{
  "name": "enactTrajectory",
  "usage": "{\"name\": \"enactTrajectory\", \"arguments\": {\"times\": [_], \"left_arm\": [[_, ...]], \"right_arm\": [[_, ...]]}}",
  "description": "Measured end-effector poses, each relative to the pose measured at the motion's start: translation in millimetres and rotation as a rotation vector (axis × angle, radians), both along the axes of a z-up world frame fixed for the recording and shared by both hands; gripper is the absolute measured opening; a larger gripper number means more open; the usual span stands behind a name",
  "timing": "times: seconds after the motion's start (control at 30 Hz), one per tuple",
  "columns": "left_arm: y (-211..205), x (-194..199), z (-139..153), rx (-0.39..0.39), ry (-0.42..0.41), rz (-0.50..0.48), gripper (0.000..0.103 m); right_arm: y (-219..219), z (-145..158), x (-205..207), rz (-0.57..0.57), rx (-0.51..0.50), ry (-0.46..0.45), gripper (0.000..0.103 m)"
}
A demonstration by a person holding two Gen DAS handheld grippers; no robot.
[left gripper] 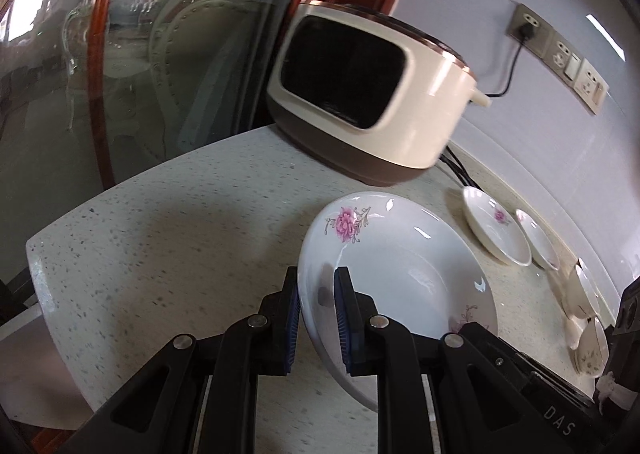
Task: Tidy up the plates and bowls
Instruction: 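Lift and carry both held plates toward the rice cooker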
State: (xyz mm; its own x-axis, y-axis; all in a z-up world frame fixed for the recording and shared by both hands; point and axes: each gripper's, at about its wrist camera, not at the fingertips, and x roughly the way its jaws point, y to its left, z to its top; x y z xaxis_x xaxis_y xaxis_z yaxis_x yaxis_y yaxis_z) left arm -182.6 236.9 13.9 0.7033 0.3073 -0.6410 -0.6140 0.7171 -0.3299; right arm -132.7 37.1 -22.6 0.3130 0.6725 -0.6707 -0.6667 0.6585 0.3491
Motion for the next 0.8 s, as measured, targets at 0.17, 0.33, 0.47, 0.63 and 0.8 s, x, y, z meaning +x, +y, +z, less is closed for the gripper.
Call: {"name": "enactTrajectory", "arguments": {"times": [0.17, 0.33, 0.47, 0.63, 0.8], "left_arm": [[9, -2, -4, -0.018, 0.006, 0.015, 0.017], [12, 3, -6, -0.029, 0.028, 0.017, 0.017], [15, 7, -11, -0.057, 0.064, 0.018, 0.017], [12, 9, -11, -0.042, 0.088, 0.026, 0.018], [8, 6, -7, -0.022, 0.107, 0.076, 0.045]], "right_arm": [[5, -2, 2, 0.007, -0.010, 0.008, 0.023], [8, -7, 6, 0.001, -0.034, 0.030, 0.023], [8, -7, 6, 0.003, -0.040, 0.035, 0.023], [7, -7, 6, 0.014, -0.029, 0.053, 0.027], [-16, -1, 11, -0.025, 0.055, 0.083, 0.067]]}}
